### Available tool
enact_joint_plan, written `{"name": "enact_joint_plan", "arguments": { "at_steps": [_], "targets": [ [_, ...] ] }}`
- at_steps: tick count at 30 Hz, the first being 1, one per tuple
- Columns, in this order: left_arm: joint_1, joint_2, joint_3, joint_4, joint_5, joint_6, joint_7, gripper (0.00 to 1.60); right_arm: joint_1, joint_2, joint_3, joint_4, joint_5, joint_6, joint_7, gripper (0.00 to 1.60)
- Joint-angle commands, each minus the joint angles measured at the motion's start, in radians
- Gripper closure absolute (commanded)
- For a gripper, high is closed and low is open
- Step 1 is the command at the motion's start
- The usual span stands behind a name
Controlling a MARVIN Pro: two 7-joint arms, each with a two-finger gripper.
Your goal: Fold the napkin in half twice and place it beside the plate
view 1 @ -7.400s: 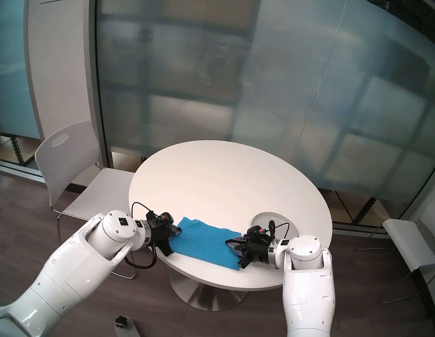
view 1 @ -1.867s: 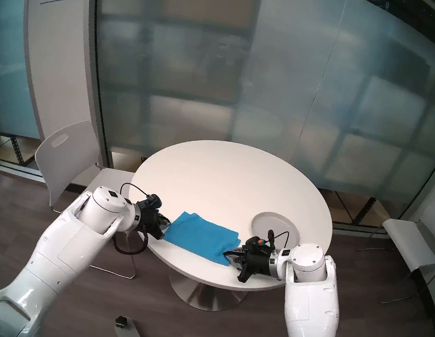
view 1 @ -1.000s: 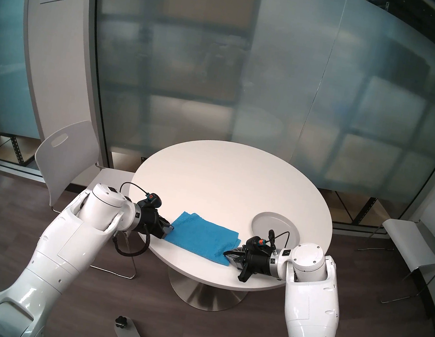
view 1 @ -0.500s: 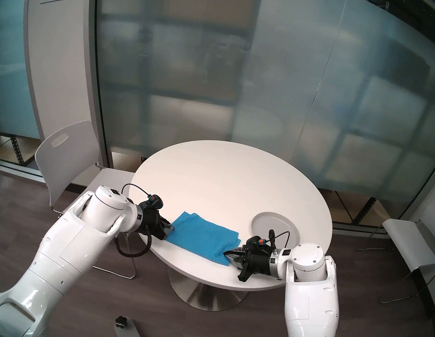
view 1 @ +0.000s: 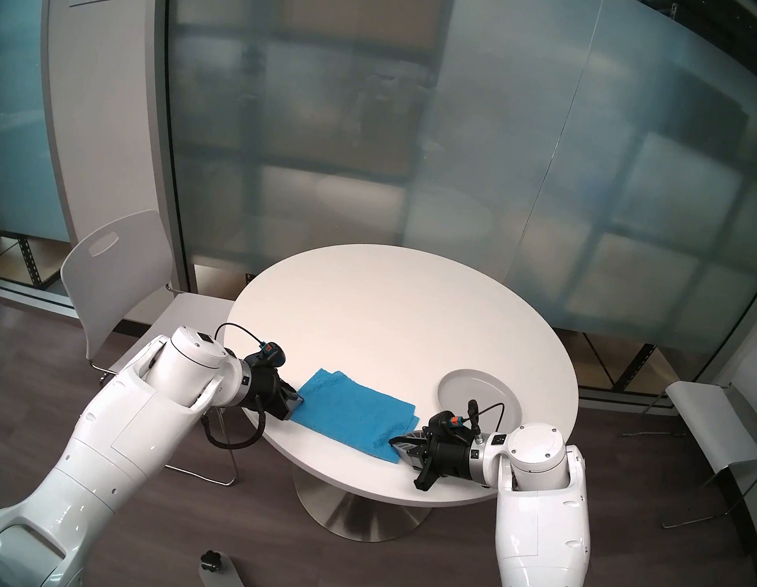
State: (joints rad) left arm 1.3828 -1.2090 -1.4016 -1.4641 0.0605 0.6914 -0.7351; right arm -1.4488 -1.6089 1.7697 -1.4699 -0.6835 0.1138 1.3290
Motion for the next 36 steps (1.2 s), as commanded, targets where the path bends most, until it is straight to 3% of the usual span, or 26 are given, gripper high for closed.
{"name": "enact_joint_plan", "arguments": {
  "at_steps": [1, 10, 15, 36],
  "targets": [
    [-0.016, 0.009, -0.006, -0.002, -0.002, -0.012, -0.008, 0.7, 0.006, 0.003, 0.002, -0.019, 0.005, -0.001, 0.009, 0.96],
    [0.005, 0.013, -0.005, -0.018, 0.0, -0.012, -0.022, 0.95, 0.007, 0.0, 0.006, -0.019, 0.004, -0.004, 0.012, 0.96],
    [0.006, 0.009, -0.008, -0.026, 0.0, -0.008, -0.025, 1.2, 0.006, -0.001, 0.007, -0.017, 0.003, -0.004, 0.013, 0.96],
    [-0.025, -0.019, -0.033, -0.053, -0.023, 0.026, -0.032, 1.27, 0.015, -0.021, -0.011, -0.004, -0.001, -0.01, 0.008, 0.95]
  ]
}}
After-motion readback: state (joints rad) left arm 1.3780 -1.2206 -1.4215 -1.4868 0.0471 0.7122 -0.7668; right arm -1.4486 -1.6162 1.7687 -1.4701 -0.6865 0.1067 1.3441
